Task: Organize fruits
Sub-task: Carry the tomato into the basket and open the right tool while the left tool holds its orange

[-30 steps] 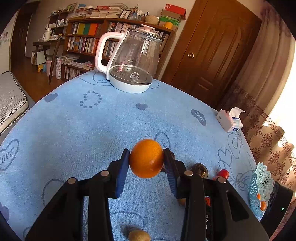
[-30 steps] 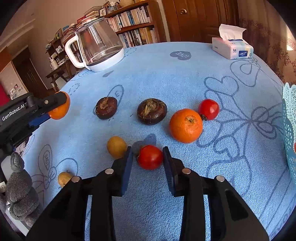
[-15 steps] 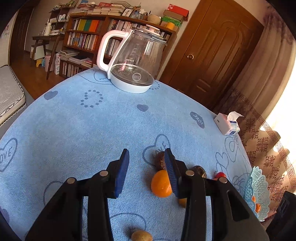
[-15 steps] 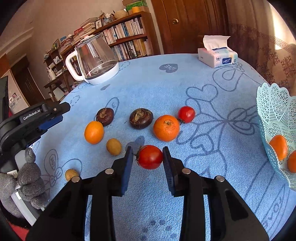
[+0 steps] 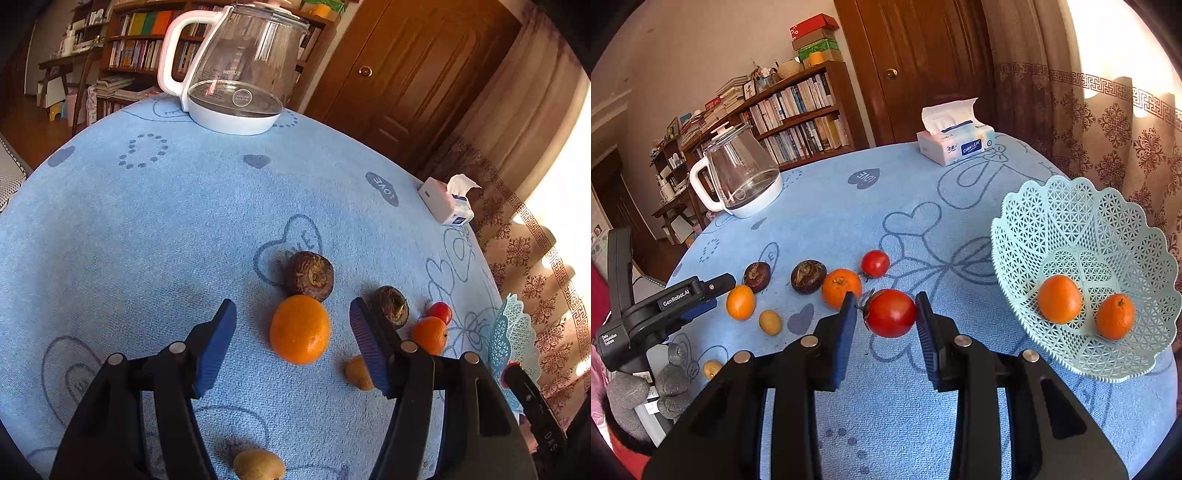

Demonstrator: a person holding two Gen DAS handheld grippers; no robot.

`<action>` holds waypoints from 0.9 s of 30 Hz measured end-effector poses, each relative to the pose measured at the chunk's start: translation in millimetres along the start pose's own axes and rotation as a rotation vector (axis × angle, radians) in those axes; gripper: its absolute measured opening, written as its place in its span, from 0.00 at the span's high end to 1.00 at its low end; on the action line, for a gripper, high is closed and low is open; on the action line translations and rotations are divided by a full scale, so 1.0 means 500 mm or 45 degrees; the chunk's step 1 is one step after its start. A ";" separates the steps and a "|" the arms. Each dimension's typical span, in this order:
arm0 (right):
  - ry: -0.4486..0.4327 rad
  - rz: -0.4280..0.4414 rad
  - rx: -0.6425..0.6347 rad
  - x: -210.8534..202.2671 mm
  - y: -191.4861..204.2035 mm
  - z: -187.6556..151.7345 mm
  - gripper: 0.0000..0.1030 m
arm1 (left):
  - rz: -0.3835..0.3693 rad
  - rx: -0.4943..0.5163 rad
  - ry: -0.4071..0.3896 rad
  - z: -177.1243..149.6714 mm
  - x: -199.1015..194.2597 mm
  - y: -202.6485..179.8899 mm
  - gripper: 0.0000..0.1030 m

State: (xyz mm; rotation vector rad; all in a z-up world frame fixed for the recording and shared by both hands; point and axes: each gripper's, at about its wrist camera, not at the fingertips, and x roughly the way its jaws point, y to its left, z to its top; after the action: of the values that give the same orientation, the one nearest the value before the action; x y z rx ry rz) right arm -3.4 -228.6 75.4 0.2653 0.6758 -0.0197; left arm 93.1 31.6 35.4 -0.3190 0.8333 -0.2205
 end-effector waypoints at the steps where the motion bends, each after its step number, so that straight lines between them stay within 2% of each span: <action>1: -0.014 -0.013 0.004 -0.007 -0.007 0.003 0.67 | 0.005 0.017 0.009 -0.004 0.005 -0.007 0.38; 4: -0.048 -0.049 0.028 -0.024 -0.032 0.010 0.67 | 0.031 0.081 0.028 -0.015 0.021 -0.028 0.40; 6: -0.062 -0.068 0.050 -0.032 -0.049 0.013 0.67 | 0.055 0.110 0.044 -0.022 0.032 -0.037 0.49; 9: -0.078 -0.087 0.078 -0.042 -0.071 0.015 0.67 | 0.071 0.121 0.079 -0.027 0.051 -0.037 0.53; 13: -0.096 -0.106 0.101 -0.053 -0.089 0.016 0.67 | 0.091 0.118 0.071 -0.027 0.051 -0.033 0.63; 27: -0.132 -0.230 0.207 -0.085 -0.186 0.017 0.67 | 0.017 0.065 -0.032 -0.014 -0.005 -0.030 0.63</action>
State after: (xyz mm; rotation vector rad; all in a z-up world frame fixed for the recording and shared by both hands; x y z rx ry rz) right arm -41.2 -323.4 86.2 0.3564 0.5937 -0.2605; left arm 85.3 17.2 38.1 -0.2674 0.8038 -0.2245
